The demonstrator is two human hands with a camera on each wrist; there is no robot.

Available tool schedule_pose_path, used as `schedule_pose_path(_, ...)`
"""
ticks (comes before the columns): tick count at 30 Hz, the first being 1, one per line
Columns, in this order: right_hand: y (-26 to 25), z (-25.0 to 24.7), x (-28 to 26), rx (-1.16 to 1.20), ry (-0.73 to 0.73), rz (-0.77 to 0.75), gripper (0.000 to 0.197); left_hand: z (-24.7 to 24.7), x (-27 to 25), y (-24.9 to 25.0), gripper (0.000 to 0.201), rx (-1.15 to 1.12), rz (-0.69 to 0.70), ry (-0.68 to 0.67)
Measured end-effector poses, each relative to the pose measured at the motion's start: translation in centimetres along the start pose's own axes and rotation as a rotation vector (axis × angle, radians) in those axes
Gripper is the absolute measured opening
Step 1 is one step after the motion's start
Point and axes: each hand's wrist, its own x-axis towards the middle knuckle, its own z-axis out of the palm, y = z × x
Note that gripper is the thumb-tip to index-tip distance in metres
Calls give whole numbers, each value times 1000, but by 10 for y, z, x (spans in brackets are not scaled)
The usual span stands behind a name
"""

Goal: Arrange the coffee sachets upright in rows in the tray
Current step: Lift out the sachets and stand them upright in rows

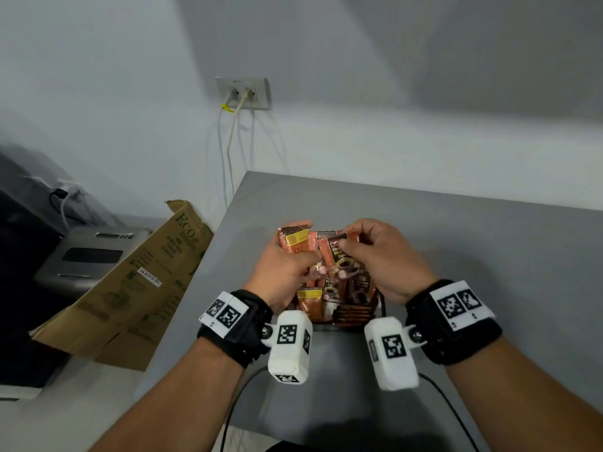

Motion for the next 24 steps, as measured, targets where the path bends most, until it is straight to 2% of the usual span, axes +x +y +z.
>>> schedule_pose_path(3,6,12,3,51,8,48,9,7,-4,0,38,-95,-37,-21)
schedule_pose_path(5,6,12,4,113,37,93,12,2,-5,-1,40,-202,-83,-38)
schedule_pose_path(8,1,8,2,387,41,165,31,-7,-5,-1,28,-159,-108,-38)
schedule_pose_path(11,-2,6,2,437,-26,118,44,-4,-9,-2,29,-60,-102,-102)
schedule_pose_path(13,-3,5,2,388,-58,128,39,-2,-11,-3,35,12,-74,-152)
schedule_pose_path(16,-5,4,-2,335,-140,170,20,-1,-11,-6,40,71,-54,-146)
schedule_pose_path(18,-6,4,-3,371,-108,144,21,1,-9,-7,34,71,-71,-127)
schedule_pose_path(20,-7,1,-3,228,0,-12,23,1,-9,-6,34,-16,-134,-102)
schedule_pose_path(22,-9,-5,-5,-116,82,-214,22,-3,-8,-4,45,-150,-224,-77)
schedule_pose_path(23,-9,-7,-7,-243,47,-277,21,-5,-7,-3,42,-191,-233,-67)
schedule_pose_path(24,-9,-8,-10,-323,-27,-307,21,-7,-5,-3,31,-197,-209,-49)
